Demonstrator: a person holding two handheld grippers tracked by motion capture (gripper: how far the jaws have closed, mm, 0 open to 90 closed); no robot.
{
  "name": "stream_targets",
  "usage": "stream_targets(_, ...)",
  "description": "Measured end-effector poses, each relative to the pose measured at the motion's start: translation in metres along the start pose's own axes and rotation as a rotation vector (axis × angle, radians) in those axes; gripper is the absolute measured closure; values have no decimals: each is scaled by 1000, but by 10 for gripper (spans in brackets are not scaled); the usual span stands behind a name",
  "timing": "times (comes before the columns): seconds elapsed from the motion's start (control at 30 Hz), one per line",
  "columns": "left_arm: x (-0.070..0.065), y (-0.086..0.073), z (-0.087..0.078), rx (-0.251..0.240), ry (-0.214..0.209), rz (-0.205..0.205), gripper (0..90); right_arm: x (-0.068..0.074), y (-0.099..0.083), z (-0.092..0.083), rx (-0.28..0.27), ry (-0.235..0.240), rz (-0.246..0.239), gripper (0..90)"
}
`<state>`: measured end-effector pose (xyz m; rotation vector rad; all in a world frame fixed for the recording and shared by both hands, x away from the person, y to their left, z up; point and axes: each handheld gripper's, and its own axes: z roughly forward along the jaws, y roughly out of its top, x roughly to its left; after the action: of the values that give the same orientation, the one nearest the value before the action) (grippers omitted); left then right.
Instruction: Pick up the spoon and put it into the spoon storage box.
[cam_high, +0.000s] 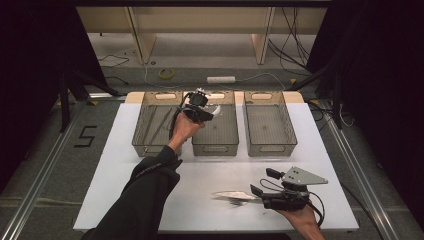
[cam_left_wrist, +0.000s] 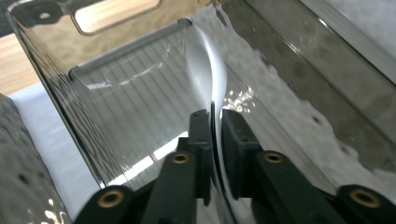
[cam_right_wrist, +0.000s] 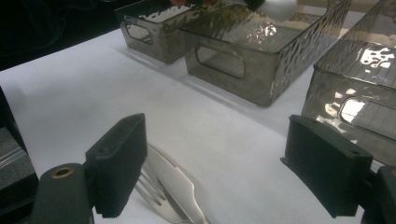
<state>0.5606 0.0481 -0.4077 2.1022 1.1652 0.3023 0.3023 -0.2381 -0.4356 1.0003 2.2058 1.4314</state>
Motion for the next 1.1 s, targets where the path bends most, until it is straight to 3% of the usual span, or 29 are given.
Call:
stream_targets(0.07, 0, 1, -1, -6, 1, -11, 637, 0, 0, 0, 0, 0, 0, 219)
stream_targets(0.13, -1, 2, -4, -21, -10, -17, 625, 0, 0, 0, -2, 1, 0, 219)
stream_targets(0.33, -2, -1, -15, 5, -36, -5, 462, 0, 0, 0, 0, -1, 0, 219)
stream_targets(0.47, 0, -8, -33, 4, -91, -26, 383, 0, 0, 0, 5, 0, -1, 219)
stream_targets(0.53, 0, -14, -45, -6, -121, -35, 357, 0, 0, 0, 7, 0, -4, 219)
stream_targets(0.73, 2, -33, -77, -72, -143, -48, 285, 1, 0, 2, 17, 6, -3, 219)
stream_targets(0.93, 0, -48, -97, -90, -152, -18, 254, 1, 0, 3, 31, 7, -12, 219)
stream_targets(1.1, -4, -58, -113, -115, -169, 32, 232, 3, 1, 2, 41, -1, -30, 219)
